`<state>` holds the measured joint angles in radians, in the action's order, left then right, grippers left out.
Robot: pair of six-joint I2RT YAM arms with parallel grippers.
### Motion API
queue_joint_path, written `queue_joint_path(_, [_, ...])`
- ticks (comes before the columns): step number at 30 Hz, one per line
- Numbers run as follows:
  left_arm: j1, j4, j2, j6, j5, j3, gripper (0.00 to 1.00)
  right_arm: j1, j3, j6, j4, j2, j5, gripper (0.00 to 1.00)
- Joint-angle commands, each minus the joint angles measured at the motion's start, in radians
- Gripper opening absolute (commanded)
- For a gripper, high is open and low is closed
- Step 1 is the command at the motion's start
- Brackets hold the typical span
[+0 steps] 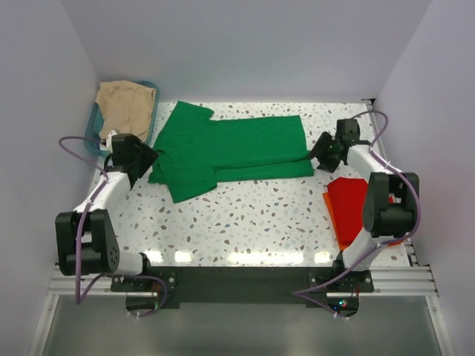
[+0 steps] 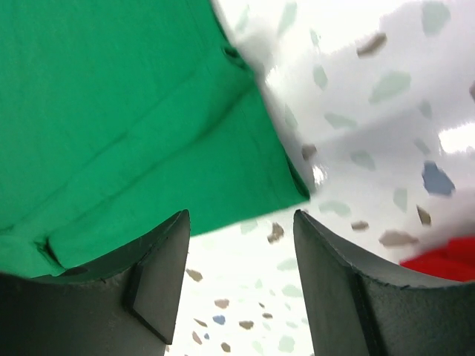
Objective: Fold and stack the t-shirts
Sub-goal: Fold the tshirt
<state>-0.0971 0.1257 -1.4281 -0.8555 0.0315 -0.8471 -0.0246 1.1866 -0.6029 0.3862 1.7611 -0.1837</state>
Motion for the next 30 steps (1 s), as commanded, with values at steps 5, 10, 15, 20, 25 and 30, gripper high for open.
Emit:
queue_joint_path(5, [-0.004,0.002,0.095,-0.071,0.064,0.163,0.58,-0.003,-0.180,-0.035,-0.092,-0.127,0.007,0.58])
queue_joint_path(10, [-0.004,-0.020,0.035,-0.086,0.064,0.163,0.55,-0.001,-0.203,-0.047,-0.122,-0.104,-0.007,0.56])
queue_joint_path(15, [-0.003,-0.053,-0.025,-0.094,0.061,0.155,0.54,-0.003,-0.202,-0.057,-0.147,-0.049,-0.005,0.55])
queue_joint_path(20, [-0.003,-0.084,-0.061,-0.096,0.064,0.149,0.56,-0.001,-0.196,-0.081,-0.174,-0.006,-0.010,0.54])
queue_joint_path(25, [-0.003,-0.092,-0.089,-0.097,0.090,0.145,0.56,-0.001,-0.174,-0.103,-0.202,0.032,-0.010,0.53])
queue_joint_path(30, [-0.003,-0.097,-0.123,-0.091,0.111,0.126,0.55,-0.001,-0.153,-0.118,-0.210,0.055,0.000,0.40])
